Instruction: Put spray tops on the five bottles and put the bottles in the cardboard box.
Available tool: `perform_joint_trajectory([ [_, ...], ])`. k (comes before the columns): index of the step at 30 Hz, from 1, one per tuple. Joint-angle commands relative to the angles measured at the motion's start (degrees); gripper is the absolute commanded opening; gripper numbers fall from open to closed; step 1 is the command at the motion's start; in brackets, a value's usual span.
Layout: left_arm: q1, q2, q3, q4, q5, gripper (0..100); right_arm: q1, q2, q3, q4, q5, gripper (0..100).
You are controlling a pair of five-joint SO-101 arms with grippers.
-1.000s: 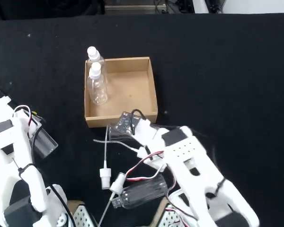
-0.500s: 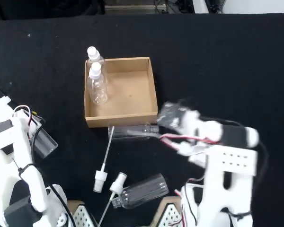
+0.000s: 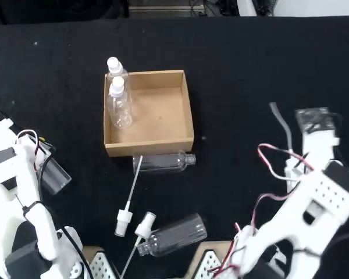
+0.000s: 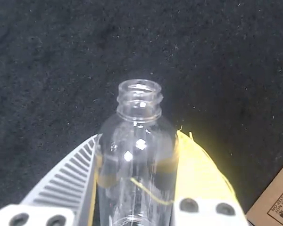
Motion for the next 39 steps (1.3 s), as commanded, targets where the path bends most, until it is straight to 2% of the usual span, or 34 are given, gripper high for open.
perform_joint_trajectory([
  [1, -0.84, -2.46, -0.40, -0.97, 0.26, 5, -0.79, 5.41, -0.31, -5.89, -19.69, 1.1],
  [6, -0.84, -2.46, -0.40, -0.97, 0.26, 5, -9.32, 5.93, 1.63, -9.05, -38.07, 1.5],
  [8, -0.92, -2.46, -0.40, -0.97, 0.18, 5, -13.45, 6.29, 1.89, -8.53, -42.99, 6.3],
  [13, -0.92, -2.46, -0.40, -0.97, 0.09, 5, -21.27, 5.93, 2.24, -6.33, -44.75, 28.3],
  [16, -0.92, -2.46, -0.40, -0.97, 0.09, 5, -22.86, 5.85, -0.04, -3.34, -43.16, 32.5],
  [18, -0.92, -2.46, -0.40, -0.97, 0.09, 5, -21.89, 5.85, -3.03, -0.70, -36.40, 30.7],
  [20, -0.92, -2.46, -0.40, -0.97, 0.09, 5, -20.75, 6.29, -6.20, 1.23, -26.20, 28.5],
  [27, -0.92, -2.46, -0.40, -0.97, 0.09, 5, -15.38, 6.29, -8.66, 7.91, 26.11, 27.6],
  [30, -0.92, -2.46, -0.40, -0.97, 0.09, 5, -13.19, 6.37, -8.57, 9.14, 44.48, 29.4],
  [34, -2.33, -2.37, -0.40, -0.97, 0.09, 5, -10.99, 6.37, -8.48, 8.18, 60.31, 34.7],
  [39, -3.56, -2.37, -0.40, -0.97, 0.26, 5, -11.34, 6.37, -2.95, -1.49, 67.34, 34.5],
])
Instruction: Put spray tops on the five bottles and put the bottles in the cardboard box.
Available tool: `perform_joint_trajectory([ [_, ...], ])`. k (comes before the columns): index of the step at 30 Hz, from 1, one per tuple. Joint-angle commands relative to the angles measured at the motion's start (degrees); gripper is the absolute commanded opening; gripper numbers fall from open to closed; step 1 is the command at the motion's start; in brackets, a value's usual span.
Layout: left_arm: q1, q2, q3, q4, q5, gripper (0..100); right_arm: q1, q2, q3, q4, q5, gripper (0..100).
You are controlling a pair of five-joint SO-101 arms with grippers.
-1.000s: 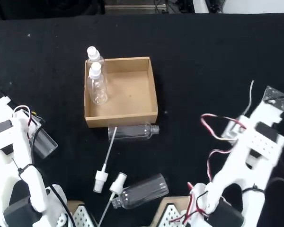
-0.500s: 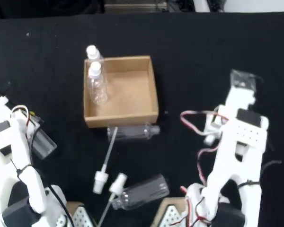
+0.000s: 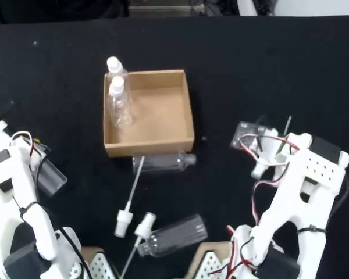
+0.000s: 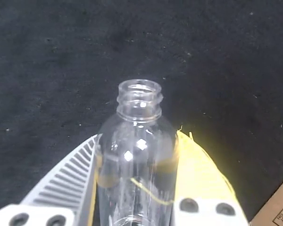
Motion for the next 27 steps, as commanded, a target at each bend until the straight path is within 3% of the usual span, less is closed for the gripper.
perform_joint_trajectory([
  [1, -0.92, -2.37, -0.40, -0.97, 0.26, 5, 0.79, 0.40, 3.91, -8.44, 4.66, 34.5],
  [7, -0.66, -2.37, -0.40, -0.97, 0.26, 5, 0.53, 0.40, 13.05, -19.16, 12.13, 34.5],
  [16, -0.57, -2.37, -0.40, -0.97, 0.26, 5, -4.57, 0.40, 21.05, -28.13, 12.13, 31.0],
  [19, -0.57, -2.37, -0.40, -0.97, 0.26, 5, -4.40, 0.40, 21.41, -28.48, 11.69, 25.4],
  [23, -0.57, -2.46, -0.40, -0.97, 0.26, 5, -4.31, -0.04, 21.05, -28.66, 1.76, 10.8],
  [27, -0.57, -2.46, -0.40, -0.97, 0.35, 5, -4.22, -0.13, 18.42, -28.40, -16.53, 6.8],
])
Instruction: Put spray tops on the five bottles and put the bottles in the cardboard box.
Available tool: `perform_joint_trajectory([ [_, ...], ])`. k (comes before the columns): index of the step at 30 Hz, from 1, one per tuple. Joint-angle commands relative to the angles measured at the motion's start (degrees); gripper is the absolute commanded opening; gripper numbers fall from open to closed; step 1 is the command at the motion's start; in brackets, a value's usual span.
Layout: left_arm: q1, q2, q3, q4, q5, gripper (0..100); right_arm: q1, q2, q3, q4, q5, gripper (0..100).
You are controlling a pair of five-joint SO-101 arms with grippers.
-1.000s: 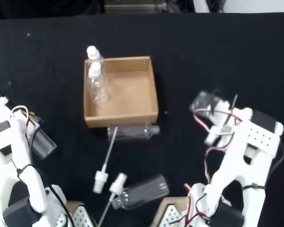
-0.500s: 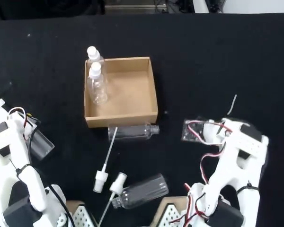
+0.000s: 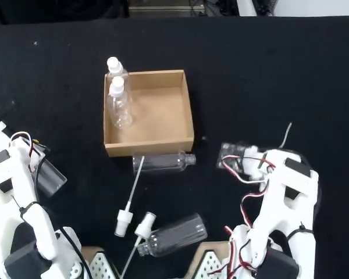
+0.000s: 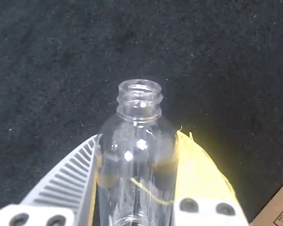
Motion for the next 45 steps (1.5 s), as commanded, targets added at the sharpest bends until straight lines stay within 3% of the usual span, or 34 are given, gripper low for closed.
perform_joint_trajectory([
  [1, -0.40, -2.46, -0.40, -0.97, 0.35, 5, -1.05, -0.04, -4.09, -0.26, -18.81, 6.8],
  [6, -0.40, -2.46, -0.40, -0.97, 0.35, 5, 3.08, 0.48, -10.42, 0.53, -48.26, 6.7],
  [9, -0.40, -2.46, -0.40, -0.97, 0.35, 5, 4.92, 0.48, -11.74, 1.93, -51.52, 6.8],
  [12, -0.40, -2.46, -0.40, -0.97, 0.35, 5, 4.66, 0.48, -11.30, 2.64, -43.16, 10.7],
  [16, -0.40, -2.46, -0.40, -0.97, 0.35, 5, 4.22, 0.04, -10.77, 9.76, -13.36, 31.6],
  [18, -0.40, -2.46, -0.40, -0.97, 0.35, 5, 4.22, 0.04, -10.77, 13.36, -2.02, 39.0],
  [23, -0.40, -2.46, -0.40, -0.97, 0.26, 5, 3.60, 0.48, -8.75, 14.07, 14.68, 35.7],
  [31, -0.40, -2.46, -0.40, -0.97, 0.18, 5, -0.09, 0.48, 2.77, -4.48, 11.34, 33.2],
  [38, -0.75, -2.46, -0.40, -0.97, 0.18, 5, -1.58, 0.57, 5.14, -5.36, 11.52, 32.1],
  [45, -0.75, -2.46, -0.40, -0.97, 0.18, 5, -1.32, 0.48, 6.11, -5.36, 11.08, 13.9],
])
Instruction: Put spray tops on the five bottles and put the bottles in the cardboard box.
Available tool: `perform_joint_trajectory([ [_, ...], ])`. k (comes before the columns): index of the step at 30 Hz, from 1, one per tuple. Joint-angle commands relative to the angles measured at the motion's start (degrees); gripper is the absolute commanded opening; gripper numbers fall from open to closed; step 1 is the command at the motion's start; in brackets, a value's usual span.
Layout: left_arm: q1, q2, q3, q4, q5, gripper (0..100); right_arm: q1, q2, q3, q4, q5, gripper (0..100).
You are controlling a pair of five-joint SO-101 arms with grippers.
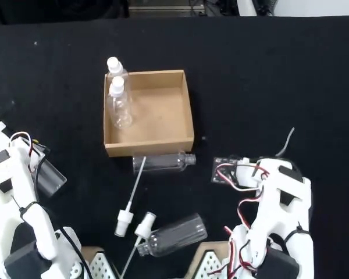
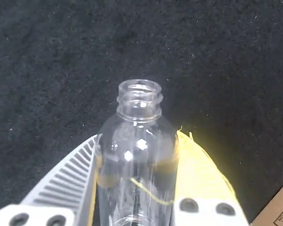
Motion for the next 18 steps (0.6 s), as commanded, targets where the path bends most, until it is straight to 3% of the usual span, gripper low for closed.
perform_joint_trajectory([
  [1, -0.66, -2.46, -0.40, -0.97, 0.18, 5, -0.26, 0.40, -0.57, -0.97, -2.02, 12.7],
  [5, -0.66, -2.46, -0.40, -0.97, 0.18, 5, 0.44, 0.04, -3.91, -1.14, -17.41, 12.4],
  [11, -0.66, -2.46, -0.40, -0.97, 0.18, 5, 3.96, 0.48, -13.23, 2.55, -54.15, 12.1],
  [18, -0.66, -2.46, -0.40, -0.88, 0.18, 5, 11.34, 4.97, -22.37, 15.30, -65.41, 12.1],
])
